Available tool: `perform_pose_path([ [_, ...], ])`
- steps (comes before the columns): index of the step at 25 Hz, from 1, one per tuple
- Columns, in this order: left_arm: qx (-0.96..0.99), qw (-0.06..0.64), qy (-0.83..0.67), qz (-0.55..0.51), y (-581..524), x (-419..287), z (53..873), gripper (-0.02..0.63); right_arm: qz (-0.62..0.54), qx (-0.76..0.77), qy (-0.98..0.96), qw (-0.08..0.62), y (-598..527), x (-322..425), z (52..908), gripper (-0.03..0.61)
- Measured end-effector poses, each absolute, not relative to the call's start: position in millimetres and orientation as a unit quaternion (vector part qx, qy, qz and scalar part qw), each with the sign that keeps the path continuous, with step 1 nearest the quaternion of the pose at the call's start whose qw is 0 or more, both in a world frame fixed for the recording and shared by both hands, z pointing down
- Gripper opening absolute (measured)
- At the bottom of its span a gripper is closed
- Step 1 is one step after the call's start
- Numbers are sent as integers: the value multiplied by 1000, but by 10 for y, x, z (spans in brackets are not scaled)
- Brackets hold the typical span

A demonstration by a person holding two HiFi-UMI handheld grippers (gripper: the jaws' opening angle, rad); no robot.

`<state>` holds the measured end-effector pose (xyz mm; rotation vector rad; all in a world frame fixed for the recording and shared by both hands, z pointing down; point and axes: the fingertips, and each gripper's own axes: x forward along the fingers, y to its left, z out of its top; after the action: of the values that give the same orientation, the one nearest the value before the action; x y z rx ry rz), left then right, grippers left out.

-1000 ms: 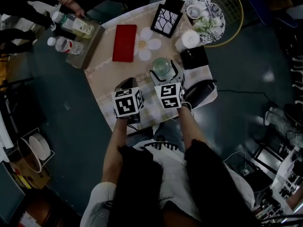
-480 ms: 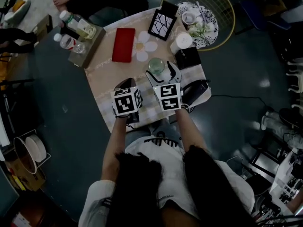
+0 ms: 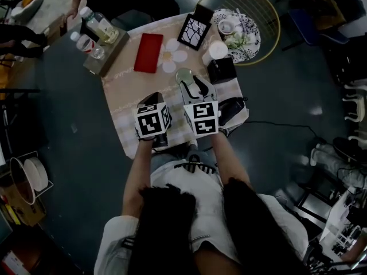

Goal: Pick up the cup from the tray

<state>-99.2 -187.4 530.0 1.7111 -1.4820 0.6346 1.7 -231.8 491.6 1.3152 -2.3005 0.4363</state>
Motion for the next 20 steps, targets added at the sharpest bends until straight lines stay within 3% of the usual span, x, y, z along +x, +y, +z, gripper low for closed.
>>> perform_pose_path([
  [9,675,381,-590,226,-1743,-870,5164,6,171,476,-831,231,-2138,106,4811,8],
  [20,680,380,-589,213,-1552,-792,5104,6,188,462,-841,210,-1907,133,4760,5],
])
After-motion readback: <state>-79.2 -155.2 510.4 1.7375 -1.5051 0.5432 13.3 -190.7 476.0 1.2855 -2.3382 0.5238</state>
